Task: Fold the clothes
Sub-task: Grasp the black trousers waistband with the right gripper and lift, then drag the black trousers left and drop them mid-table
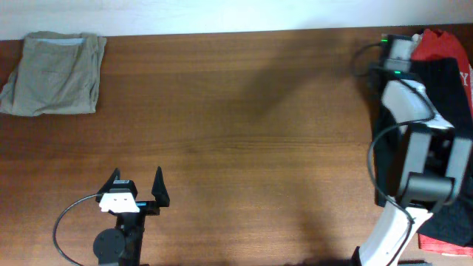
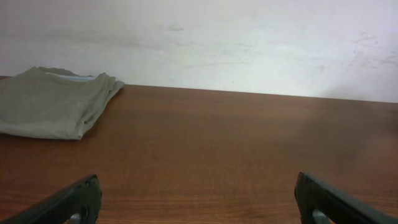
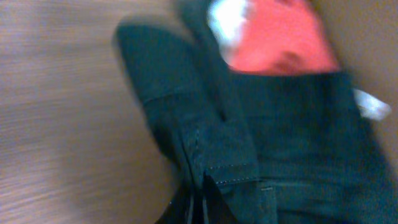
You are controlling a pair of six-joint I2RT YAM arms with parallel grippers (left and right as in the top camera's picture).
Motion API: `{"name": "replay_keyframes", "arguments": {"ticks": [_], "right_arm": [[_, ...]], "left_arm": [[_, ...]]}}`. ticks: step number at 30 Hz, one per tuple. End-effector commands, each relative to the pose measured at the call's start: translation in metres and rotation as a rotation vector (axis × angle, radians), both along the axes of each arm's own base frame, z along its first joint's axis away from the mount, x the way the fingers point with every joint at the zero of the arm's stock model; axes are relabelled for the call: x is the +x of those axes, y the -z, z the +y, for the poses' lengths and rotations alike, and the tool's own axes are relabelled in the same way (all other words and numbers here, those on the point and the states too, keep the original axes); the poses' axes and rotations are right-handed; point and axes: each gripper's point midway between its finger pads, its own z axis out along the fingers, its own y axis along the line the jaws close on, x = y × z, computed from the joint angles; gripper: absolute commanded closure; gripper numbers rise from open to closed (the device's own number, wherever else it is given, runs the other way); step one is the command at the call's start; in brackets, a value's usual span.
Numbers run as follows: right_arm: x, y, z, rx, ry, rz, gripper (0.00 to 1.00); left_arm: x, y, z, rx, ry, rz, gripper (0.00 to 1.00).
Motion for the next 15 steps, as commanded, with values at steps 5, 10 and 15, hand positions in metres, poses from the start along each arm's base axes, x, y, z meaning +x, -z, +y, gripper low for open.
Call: {"name": "replay_keyframes", "arguments": {"ticks": [5, 10, 15], "right_arm": [[0.032, -0.019, 0.266, 0.171, -0.492, -0.079, 0.96], [-0.001, -0.054, 0.435, 0.408, -0.749, -0.183, 0.96], [-0.053, -0.095, 0.550, 0.797, -0.904, -0.219, 0.96]], "left_arm": [[0.000, 0.002, -0.003, 0.018, 0.019, 0.000, 0.01], [0.000, 0.002, -0.003, 0.018, 0.019, 0.000, 0.01], [0.000, 0.002, -0.003, 0.018, 0.019, 0.000, 0.01]]}}
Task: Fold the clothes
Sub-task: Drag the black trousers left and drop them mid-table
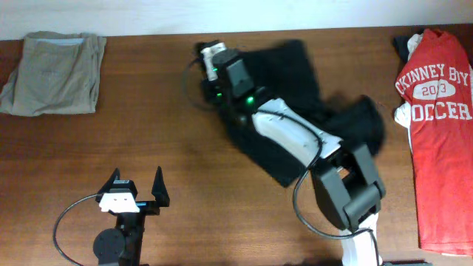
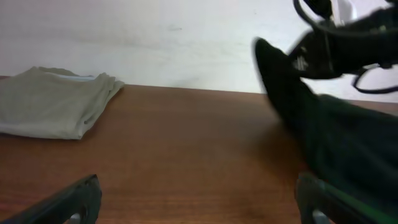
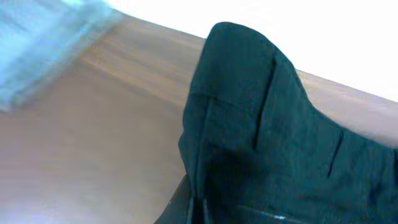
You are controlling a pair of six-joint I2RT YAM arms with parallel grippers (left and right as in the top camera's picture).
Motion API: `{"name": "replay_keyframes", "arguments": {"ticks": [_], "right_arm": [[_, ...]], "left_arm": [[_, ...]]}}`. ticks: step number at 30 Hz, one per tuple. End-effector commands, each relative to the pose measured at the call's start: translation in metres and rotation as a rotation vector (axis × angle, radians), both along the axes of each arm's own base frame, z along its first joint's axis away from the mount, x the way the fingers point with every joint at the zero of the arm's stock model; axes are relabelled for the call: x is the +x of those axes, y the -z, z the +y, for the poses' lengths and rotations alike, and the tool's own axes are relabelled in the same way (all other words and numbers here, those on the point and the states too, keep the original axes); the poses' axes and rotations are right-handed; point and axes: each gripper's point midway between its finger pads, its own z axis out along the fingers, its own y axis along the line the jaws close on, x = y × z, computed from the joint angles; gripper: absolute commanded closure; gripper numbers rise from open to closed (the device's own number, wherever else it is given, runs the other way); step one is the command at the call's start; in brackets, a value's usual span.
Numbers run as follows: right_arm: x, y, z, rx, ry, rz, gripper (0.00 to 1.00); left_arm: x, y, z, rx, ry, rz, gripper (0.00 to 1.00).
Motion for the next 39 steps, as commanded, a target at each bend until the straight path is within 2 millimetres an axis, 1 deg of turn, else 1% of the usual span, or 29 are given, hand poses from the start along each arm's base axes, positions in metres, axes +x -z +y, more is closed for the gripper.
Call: {"name": "replay_keyframes", "arguments": {"ticks": [1, 4, 5, 7, 8, 10, 11, 12, 14, 15, 16, 17, 18, 20, 22, 23, 24, 26, 27, 28, 29, 30, 32, 34, 35, 36, 37, 38, 39], "right_arm": [[-0.035, -0.039, 0.065, 0.297, -0.138, 0.101, 0.96], [-0.059, -0.047, 0.093, 0.373, -0.226, 0.148, 0.96], [-0.069, -0.047, 0.101, 0.376, -0.251, 0.163, 0.96], [-0.080, -0.043, 0.109, 0.365, -0.271, 0.182, 0.95], [-0.082, -0.043, 0.111, 0.363, -0.274, 0.184, 0.93], [-0.075, -0.041, 0.105, 0.349, -0.237, 0.168, 0.81], [-0.066, -0.039, 0.097, 0.326, -0.201, 0.148, 0.73], [-0.053, -0.035, 0.084, 0.281, -0.158, 0.114, 0.43], [-0.035, -0.026, 0.058, 0.219, -0.071, 0.105, 0.28], [-0.029, -0.021, 0.046, 0.194, -0.033, 0.118, 0.15], [-0.018, -0.017, 0.023, 0.159, 0.028, 0.143, 0.02], [-0.011, -0.016, 0.008, 0.144, 0.060, 0.159, 0.01], [-0.002, -0.016, -0.013, 0.130, 0.102, 0.182, 0.01], [0.015, -0.020, -0.065, 0.140, 0.220, 0.239, 0.01], [0.023, -0.023, -0.106, 0.173, 0.285, 0.303, 0.01], [0.020, -0.024, -0.129, 0.211, 0.271, 0.373, 0.01], [0.014, -0.024, -0.138, 0.238, 0.252, 0.424, 0.01], [-0.001, -0.020, -0.169, 0.273, 0.245, 0.543, 0.01], [-0.006, -0.017, -0.190, 0.290, 0.304, 0.601, 0.01], [-0.011, -0.015, -0.206, 0.288, 0.344, 0.634, 0.01], [-0.020, -0.018, -0.219, 0.278, 0.370, 0.662, 0.01], [-0.030, -0.022, -0.226, 0.265, 0.383, 0.681, 0.01], [-0.055, -0.031, -0.232, 0.223, 0.373, 0.722, 0.01], [-0.081, -0.034, -0.243, 0.155, 0.426, 0.772, 0.01], [-0.105, -0.034, -0.258, 0.050, 0.513, 0.806, 0.01], [-0.121, -0.034, -0.266, -0.012, 0.568, 0.832, 0.02], [-0.133, -0.033, -0.266, -0.058, 0.588, 0.853, 0.01], [-0.144, -0.031, -0.261, -0.098, 0.578, 0.877, 0.01], [-0.155, -0.025, -0.248, -0.135, 0.542, 0.906, 0.01]], "left_arm": [[0.000, 0.002, -0.003, 0.018, 0.019, 0.000, 0.01], [0.000, 0.002, -0.003, 0.018, 0.019, 0.000, 0.01], [0.000, 0.002, -0.003, 0.018, 0.019, 0.000, 0.01], [0.000, 0.002, -0.003, 0.018, 0.019, 0.000, 0.01], [0.000, 0.002, -0.003, 0.018, 0.019, 0.000, 0.01], [0.000, 0.002, -0.003, 0.018, 0.019, 0.000, 0.01], [0.000, 0.002, -0.003, 0.018, 0.019, 0.000, 0.01], [0.000, 0.002, -0.003, 0.018, 0.019, 0.000, 0.01], [0.000, 0.001, -0.003, 0.018, 0.019, -0.001, 0.01], [0.000, 0.002, -0.003, 0.018, 0.019, 0.000, 0.01], [0.000, 0.002, -0.003, 0.018, 0.019, 0.000, 0.01], [0.000, 0.002, -0.003, 0.018, 0.019, 0.000, 0.01], [0.000, 0.002, -0.003, 0.018, 0.019, 0.001, 0.01], [0.000, 0.003, -0.003, 0.018, 0.019, 0.006, 0.01], [0.000, 0.003, -0.003, 0.018, 0.019, 0.007, 0.01], [0.000, 0.003, -0.003, 0.018, 0.019, 0.008, 0.01], [0.000, 0.003, -0.003, 0.018, 0.019, 0.007, 0.01], [0.000, 0.003, -0.003, 0.018, 0.019, 0.007, 0.01], [0.000, 0.003, -0.003, 0.018, 0.019, 0.007, 0.01], [0.000, 0.003, -0.003, 0.018, 0.019, 0.007, 0.01], [0.000, 0.003, -0.003, 0.018, 0.019, 0.007, 0.01], [0.000, 0.003, -0.003, 0.018, 0.019, 0.007, 0.01], [0.000, 0.003, -0.003, 0.018, 0.019, 0.007, 0.01], [0.000, 0.003, -0.003, 0.018, 0.019, 0.007, 0.01], [0.000, 0.003, -0.003, 0.018, 0.019, 0.007, 0.01], [0.000, 0.003, -0.003, 0.018, 0.019, 0.007, 0.01], [0.000, 0.003, -0.003, 0.018, 0.019, 0.007, 0.01], [0.000, 0.003, -0.003, 0.017, 0.019, 0.007, 0.01], [0.000, 0.003, -0.003, 0.018, 0.019, 0.007, 0.01]]}}
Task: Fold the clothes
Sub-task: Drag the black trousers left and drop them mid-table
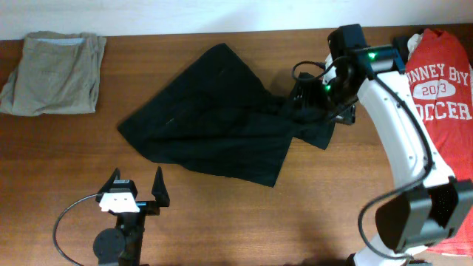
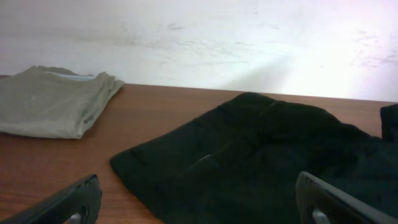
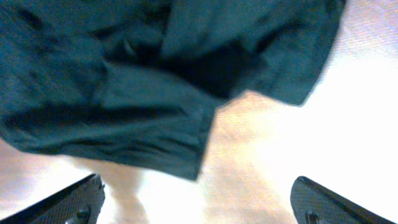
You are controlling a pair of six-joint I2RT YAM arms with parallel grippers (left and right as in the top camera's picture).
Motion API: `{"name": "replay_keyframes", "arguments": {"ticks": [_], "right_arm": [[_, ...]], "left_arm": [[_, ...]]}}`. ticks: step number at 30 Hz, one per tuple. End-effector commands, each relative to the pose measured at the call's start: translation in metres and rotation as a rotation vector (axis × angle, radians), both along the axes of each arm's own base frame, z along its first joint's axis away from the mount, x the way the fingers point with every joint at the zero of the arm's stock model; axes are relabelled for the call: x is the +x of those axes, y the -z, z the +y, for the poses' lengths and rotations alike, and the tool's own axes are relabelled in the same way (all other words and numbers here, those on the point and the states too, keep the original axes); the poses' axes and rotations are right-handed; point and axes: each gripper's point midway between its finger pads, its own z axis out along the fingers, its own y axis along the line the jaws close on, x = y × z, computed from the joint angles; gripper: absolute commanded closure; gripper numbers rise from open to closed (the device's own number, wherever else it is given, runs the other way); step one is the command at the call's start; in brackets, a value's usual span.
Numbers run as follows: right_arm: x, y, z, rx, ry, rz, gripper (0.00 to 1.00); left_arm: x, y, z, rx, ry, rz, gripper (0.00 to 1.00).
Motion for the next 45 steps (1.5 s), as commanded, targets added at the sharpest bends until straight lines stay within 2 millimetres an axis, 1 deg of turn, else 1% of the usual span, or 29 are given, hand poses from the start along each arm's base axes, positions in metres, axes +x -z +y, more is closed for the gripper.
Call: {"name": "replay_keyframes", "arguments": {"ticks": [1, 3, 6, 8, 9, 10, 11, 12, 14, 17, 21, 23, 29, 31, 33, 34, 35, 37, 38, 39, 40, 42, 45], "right_arm": [[-0.023, 0.008, 0.019, -0.116, -0.079, 0.034, 0.01], [-0.036, 0.026, 0.043, -0.132, -0.159, 0.054, 0.01], [-0.050, 0.057, 0.070, -0.123, -0.236, 0.065, 0.01], [-0.061, 0.082, 0.078, -0.089, -0.256, 0.099, 0.01], [-0.065, 0.093, 0.080, -0.067, -0.237, 0.117, 0.02], [-0.066, 0.108, 0.080, -0.039, -0.200, 0.125, 0.13], [-0.067, 0.117, 0.084, -0.008, -0.201, 0.120, 0.23], [-0.067, 0.125, 0.090, 0.033, -0.208, 0.110, 0.24], [-0.069, 0.136, 0.101, 0.100, -0.211, 0.097, 0.24], [-0.077, 0.154, 0.100, 0.084, -0.130, 0.128, 0.23], [-0.087, 0.168, 0.084, 0.018, -0.023, 0.189, 0.23], [-0.093, 0.175, 0.078, -0.018, 0.032, 0.229, 0.21], [-0.097, 0.192, 0.076, -0.046, 0.057, 0.275, 0.19], [-0.099, 0.193, 0.082, -0.020, 0.051, 0.287, 0.20], [-0.103, 0.193, 0.090, 0.000, 0.031, 0.296, 0.30], [-0.104, 0.193, 0.095, -0.001, 0.015, 0.289, 0.43], [-0.104, 0.194, 0.099, -0.008, -0.003, 0.273, 0.53], [-0.105, 0.194, 0.104, -0.015, -0.022, 0.257, 0.61], [-0.105, 0.194, 0.105, -0.014, -0.025, 0.257, 0.68], [-0.105, 0.194, 0.105, -0.015, -0.023, 0.257, 0.81], [-0.104, 0.194, 0.103, -0.014, -0.017, 0.257, 0.96], [-0.102, 0.193, 0.095, -0.018, 0.007, 0.270, 0.96], [-0.106, 0.183, 0.072, -0.036, 0.064, 0.312, 0.96]], "left_arm": [[0.000, 0.003, -0.003, 0.018, 0.019, 0.004, 0.01], [0.000, 0.002, -0.003, 0.018, 0.019, 0.003, 0.01], [0.000, 0.003, -0.003, 0.018, 0.019, 0.004, 0.01], [0.000, 0.003, -0.003, 0.018, 0.019, 0.004, 0.01], [0.000, 0.003, -0.003, 0.018, 0.019, 0.004, 0.01], [0.000, 0.003, -0.003, 0.018, 0.019, 0.004, 0.01], [0.000, 0.003, -0.003, 0.018, 0.019, 0.004, 0.01], [0.000, 0.003, -0.003, 0.018, 0.019, 0.004, 0.01], [0.000, 0.003, -0.003, 0.018, 0.019, 0.004, 0.01], [0.000, 0.003, -0.003, 0.018, 0.019, 0.004, 0.01], [0.000, 0.003, -0.003, 0.018, 0.019, 0.004, 0.01], [0.000, 0.003, -0.003, 0.018, 0.019, 0.004, 0.01], [0.000, 0.003, -0.003, 0.018, 0.019, 0.004, 0.01], [0.000, 0.003, -0.003, 0.018, 0.019, 0.004, 0.01], [0.000, 0.002, -0.003, 0.018, 0.018, 0.003, 0.01], [0.000, 0.002, -0.002, 0.019, 0.012, 0.003, 0.01], [0.000, 0.003, -0.002, 0.019, 0.011, 0.004, 0.01], [0.000, 0.002, -0.002, 0.019, 0.011, 0.002, 0.01], [0.000, 0.002, -0.002, 0.019, 0.011, 0.003, 0.01], [0.000, 0.002, -0.002, 0.019, 0.011, 0.003, 0.01], [0.000, 0.002, -0.002, 0.019, 0.011, 0.002, 0.01], [0.000, -0.001, -0.002, 0.020, 0.011, -0.009, 0.01], [0.000, -0.002, -0.003, 0.019, 0.019, -0.013, 0.01]]}}
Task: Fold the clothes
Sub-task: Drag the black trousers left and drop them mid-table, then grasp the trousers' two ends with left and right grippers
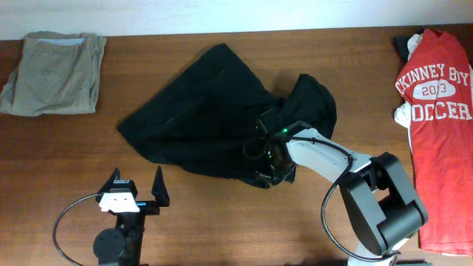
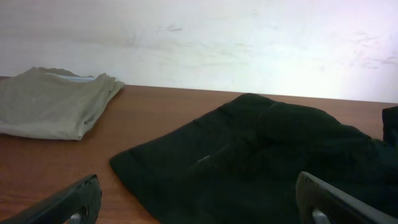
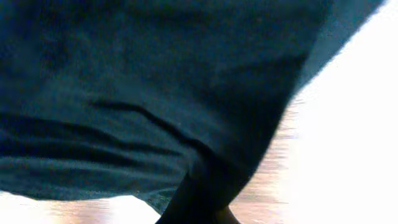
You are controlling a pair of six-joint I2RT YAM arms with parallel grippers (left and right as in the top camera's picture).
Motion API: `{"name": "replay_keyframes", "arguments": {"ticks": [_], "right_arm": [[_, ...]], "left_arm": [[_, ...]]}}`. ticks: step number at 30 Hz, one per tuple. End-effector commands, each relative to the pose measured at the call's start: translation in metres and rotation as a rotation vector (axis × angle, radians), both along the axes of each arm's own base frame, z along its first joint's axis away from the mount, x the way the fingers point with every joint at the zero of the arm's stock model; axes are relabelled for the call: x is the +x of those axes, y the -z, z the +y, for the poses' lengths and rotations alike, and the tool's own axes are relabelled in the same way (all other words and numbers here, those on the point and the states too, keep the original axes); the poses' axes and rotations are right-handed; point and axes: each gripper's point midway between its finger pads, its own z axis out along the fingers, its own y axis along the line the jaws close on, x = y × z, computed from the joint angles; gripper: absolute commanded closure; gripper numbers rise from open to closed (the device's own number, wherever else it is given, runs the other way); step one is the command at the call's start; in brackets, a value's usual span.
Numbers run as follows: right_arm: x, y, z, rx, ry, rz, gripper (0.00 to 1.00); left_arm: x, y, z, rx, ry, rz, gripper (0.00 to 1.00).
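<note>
A black garment lies spread and rumpled in the middle of the table; the left wrist view shows it as a dark mass. My right gripper sits at the garment's lower right corner, shut on the fabric. In the right wrist view the dark cloth fills the frame and the closed fingers pinch it at the bottom. My left gripper rests open near the front edge, left of the garment, with nothing between its fingers.
A folded khaki garment lies at the back left corner, also seen in the left wrist view. A red printed shirt with other clothes under it lies along the right edge. Bare wood shows at the front right.
My right gripper was open above the garment's right end. It is now lower and further left, shut on the garment's front right corner. The left arm has not moved.
My right gripper was first shut on the black garment at the pile on the far right. Then it held the garment over the back middle of the table. Later the garment lay spread in the middle with the gripper open, and now the gripper grips its corner.
</note>
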Motion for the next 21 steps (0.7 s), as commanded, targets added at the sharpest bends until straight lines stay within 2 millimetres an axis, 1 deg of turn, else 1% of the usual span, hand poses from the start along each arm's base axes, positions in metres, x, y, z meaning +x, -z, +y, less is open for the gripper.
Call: {"name": "replay_keyframes", "arguments": {"ticks": [1, 2, 3, 4, 6, 8, 10, 12, 13, 15, 17, 18, 21], "right_arm": [[-0.004, -0.010, -0.034, -0.044, 0.054, 0.048, 0.96], [-0.009, -0.020, -0.044, -0.045, 0.034, 0.056, 0.96], [-0.016, -0.031, -0.054, -0.054, 0.009, 0.062, 0.96], [-0.021, -0.041, -0.064, -0.075, -0.006, 0.057, 0.96], [-0.028, -0.060, -0.084, -0.155, -0.011, 0.026, 0.96], [-0.032, -0.078, -0.094, -0.187, -0.012, -0.027, 0.96], [-0.033, -0.091, -0.095, -0.178, -0.008, -0.067, 0.96], [-0.031, -0.096, -0.098, -0.190, -0.007, -0.097, 0.95], [-0.029, -0.097, -0.100, -0.202, -0.006, -0.109, 0.95], [-0.026, -0.096, -0.099, -0.201, -0.005, -0.119, 0.94], [-0.021, -0.096, -0.097, -0.193, -0.002, -0.138, 0.94], [-0.019, -0.096, -0.097, -0.190, -0.001, -0.145, 0.93], [-0.018, -0.096, -0.096, -0.188, -0.001, -0.151, 0.93]], "left_arm": [[0.000, -0.002, -0.007, 0.018, 0.042, -0.013, 0.01], [-0.001, -0.006, -0.015, 0.017, 0.086, -0.031, 0.01], [-0.002, -0.016, -0.028, 0.019, 0.163, -0.072, 0.01], [-0.004, -0.024, -0.035, 0.025, 0.204, -0.108, 0.01], [-0.005, -0.032, -0.036, 0.030, 0.213, -0.142, 0.01], [-0.005, -0.034, -0.038, 0.031, 0.220, -0.148, 0.01], [-0.006, -0.032, -0.042, 0.029, 0.248, -0.137, 0.01], [-0.004, -0.028, -0.043, 0.021, 0.255, -0.098, 0.01], [-0.002, -0.023, -0.043, 0.011, 0.255, -0.044, 0.01], [0.005, -0.020, -0.042, -0.008, 0.255, 0.057, 0.01], [0.016, -0.029, -0.045, 0.016, 0.279, 0.124, 0.01], [0.026, -0.038, -0.046, 0.048, 0.299, 0.161, 0.01], [0.056, -0.056, -0.044, 0.036, 0.302, 0.259, 0.01]]}}
